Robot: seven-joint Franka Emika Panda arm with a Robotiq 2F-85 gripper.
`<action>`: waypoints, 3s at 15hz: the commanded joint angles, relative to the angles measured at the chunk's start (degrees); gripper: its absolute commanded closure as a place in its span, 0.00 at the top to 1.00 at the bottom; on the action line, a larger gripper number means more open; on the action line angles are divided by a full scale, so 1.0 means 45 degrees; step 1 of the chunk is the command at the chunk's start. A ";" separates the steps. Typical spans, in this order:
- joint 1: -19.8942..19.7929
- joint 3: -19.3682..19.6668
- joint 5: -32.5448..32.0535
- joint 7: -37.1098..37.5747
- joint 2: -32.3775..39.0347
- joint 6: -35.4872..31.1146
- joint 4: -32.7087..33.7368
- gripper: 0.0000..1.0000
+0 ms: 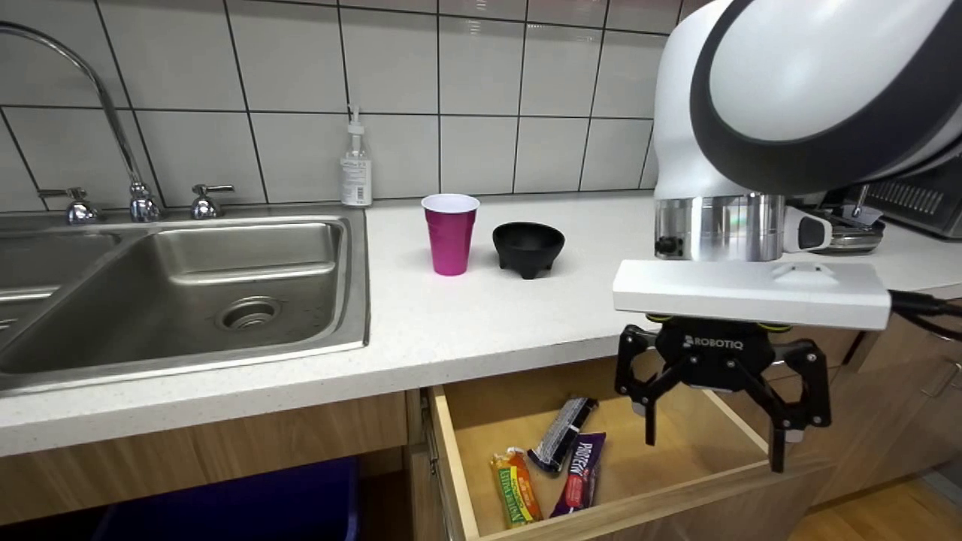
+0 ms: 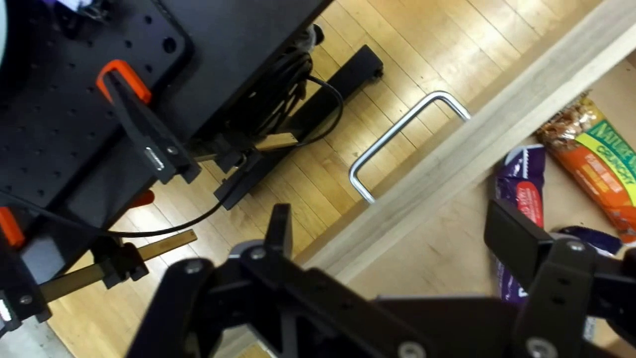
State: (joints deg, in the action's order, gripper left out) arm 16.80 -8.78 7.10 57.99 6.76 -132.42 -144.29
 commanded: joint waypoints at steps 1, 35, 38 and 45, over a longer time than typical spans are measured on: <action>-0.0457 -0.0219 0.0451 -0.1382 -0.0313 0.1491 -0.0112 1.00; 0.0034 0.0424 -0.0510 -0.3811 0.3882 -0.0044 0.1617 1.00; 0.0022 0.0559 -0.0545 -0.3798 0.3968 -0.0163 0.1837 1.00; -0.0022 0.0793 -0.0438 -0.3752 0.4162 -0.0517 0.2347 1.00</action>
State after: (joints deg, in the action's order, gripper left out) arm 16.41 -6.29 5.89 40.16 23.69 -132.97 -136.10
